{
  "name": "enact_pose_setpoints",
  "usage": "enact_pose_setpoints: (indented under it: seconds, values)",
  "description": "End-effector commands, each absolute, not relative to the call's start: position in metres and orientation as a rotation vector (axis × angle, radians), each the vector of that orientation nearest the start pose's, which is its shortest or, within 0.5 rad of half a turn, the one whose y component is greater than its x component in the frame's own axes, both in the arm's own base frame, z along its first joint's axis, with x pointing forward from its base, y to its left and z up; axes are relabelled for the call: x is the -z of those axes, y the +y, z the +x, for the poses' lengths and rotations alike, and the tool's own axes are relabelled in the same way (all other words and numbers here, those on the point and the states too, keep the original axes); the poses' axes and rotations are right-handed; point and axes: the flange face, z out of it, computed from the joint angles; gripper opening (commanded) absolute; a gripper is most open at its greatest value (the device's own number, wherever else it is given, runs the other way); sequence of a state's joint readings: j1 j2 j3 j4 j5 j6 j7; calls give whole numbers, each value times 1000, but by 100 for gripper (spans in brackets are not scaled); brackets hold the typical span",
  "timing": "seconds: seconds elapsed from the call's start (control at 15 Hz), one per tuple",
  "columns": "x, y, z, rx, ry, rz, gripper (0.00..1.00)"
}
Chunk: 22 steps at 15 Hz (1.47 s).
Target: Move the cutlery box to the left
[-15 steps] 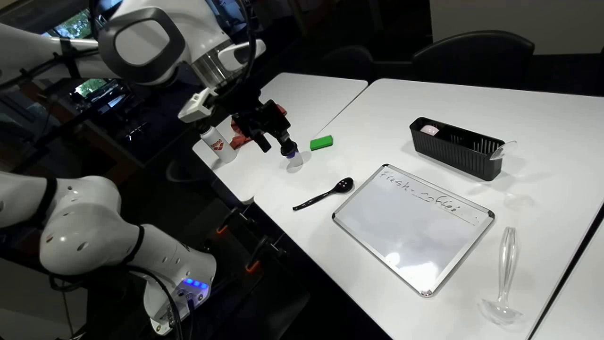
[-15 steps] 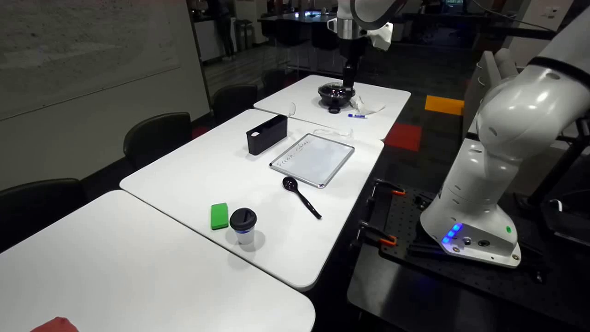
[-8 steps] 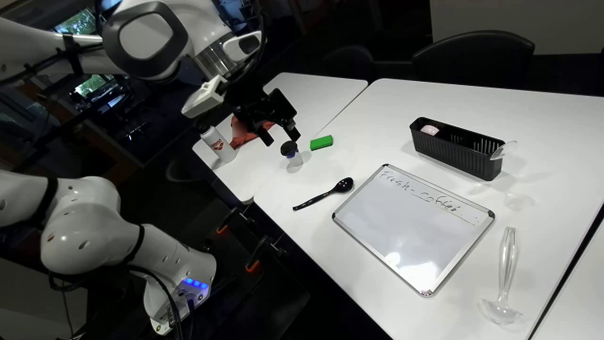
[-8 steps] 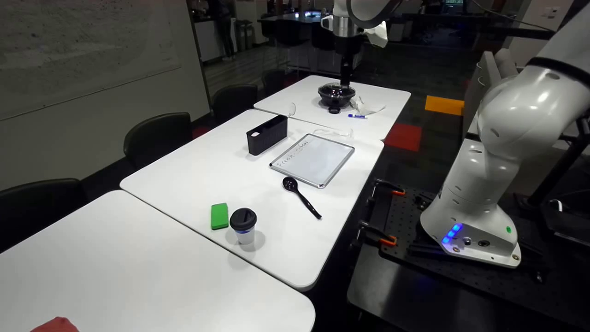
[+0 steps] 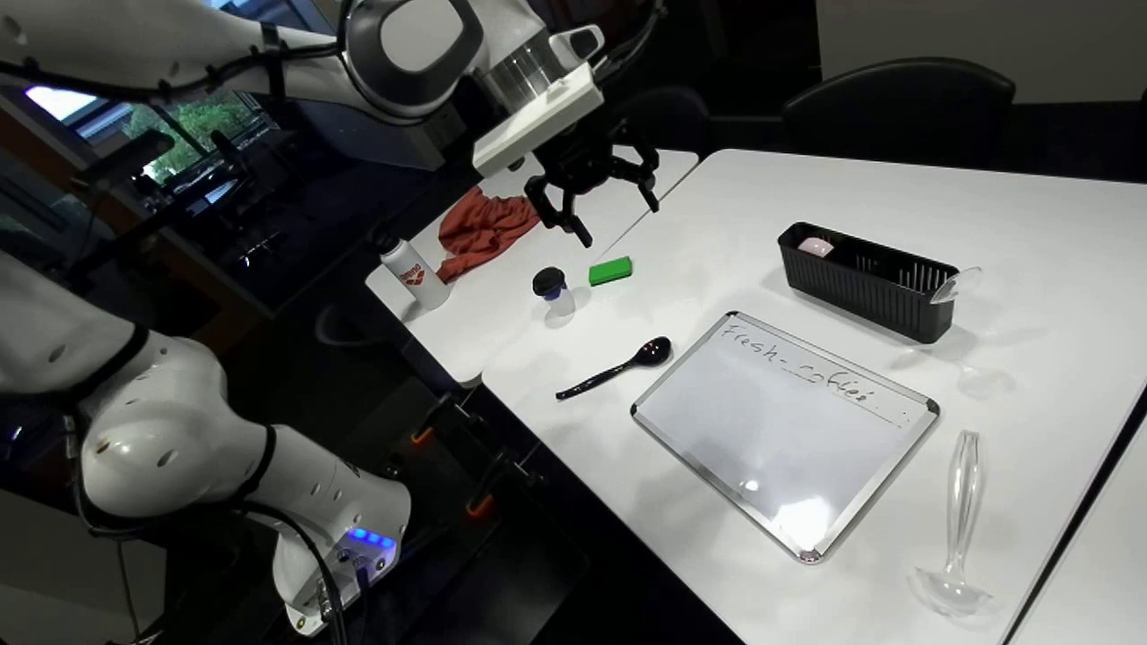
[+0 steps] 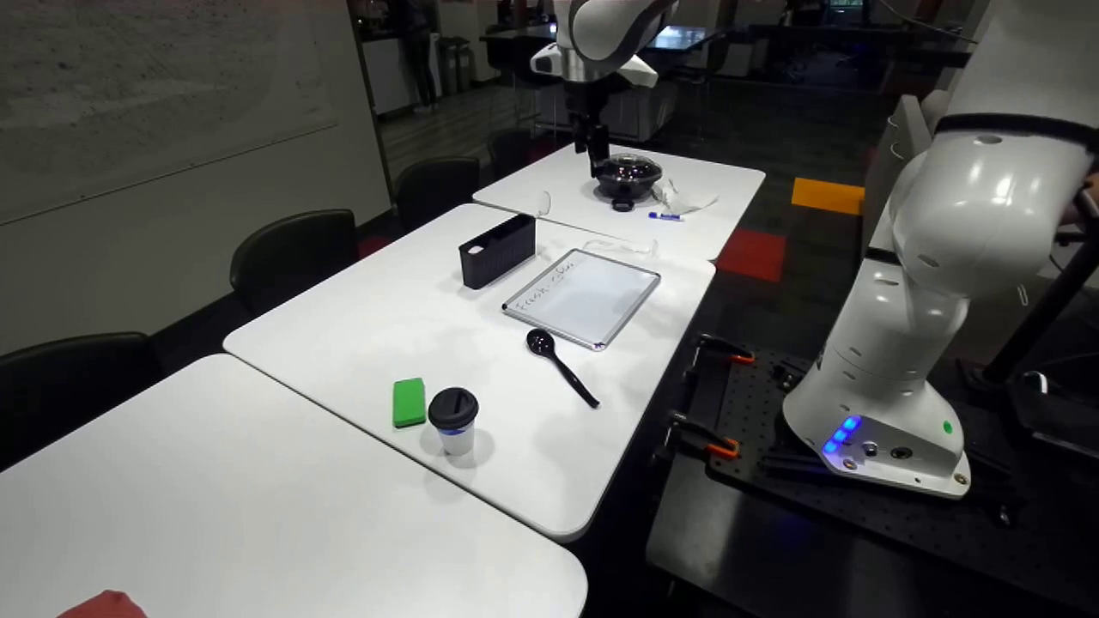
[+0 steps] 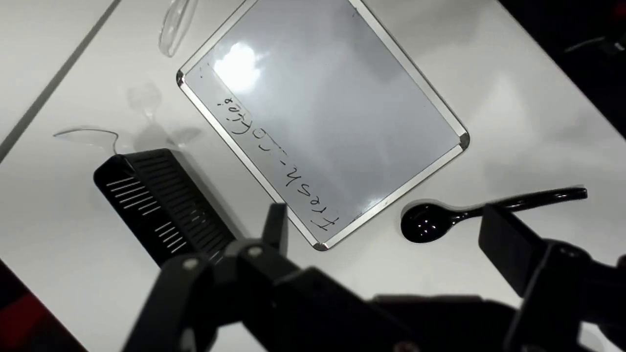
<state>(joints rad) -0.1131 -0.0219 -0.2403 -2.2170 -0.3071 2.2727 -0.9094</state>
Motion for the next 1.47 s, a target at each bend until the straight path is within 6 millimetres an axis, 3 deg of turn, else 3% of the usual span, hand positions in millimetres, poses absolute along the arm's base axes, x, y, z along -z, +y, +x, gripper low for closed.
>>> enact_pose_setpoints:
  seconds: [0.0,0.07,0.13,0.33,0.6,0.8,1.13,1.4]
  values:
    - [-368,-221,551,-163,-1490,-2980,100]
    - [-365,-226,558,-204,-1514,-2972,100]
    - [-369,-212,535,-182,-1442,-3012,100]
    - [-356,-225,554,-218,-1497,-2988,100]
    - [-357,-226,557,-214,-1502,-2990,100]
    - [-344,-242,579,-172,-1673,-2965,100]
    - [-297,-271,621,-107,-1895,-2854,100]
    - [-239,-297,651,-58,-1915,-2774,100]
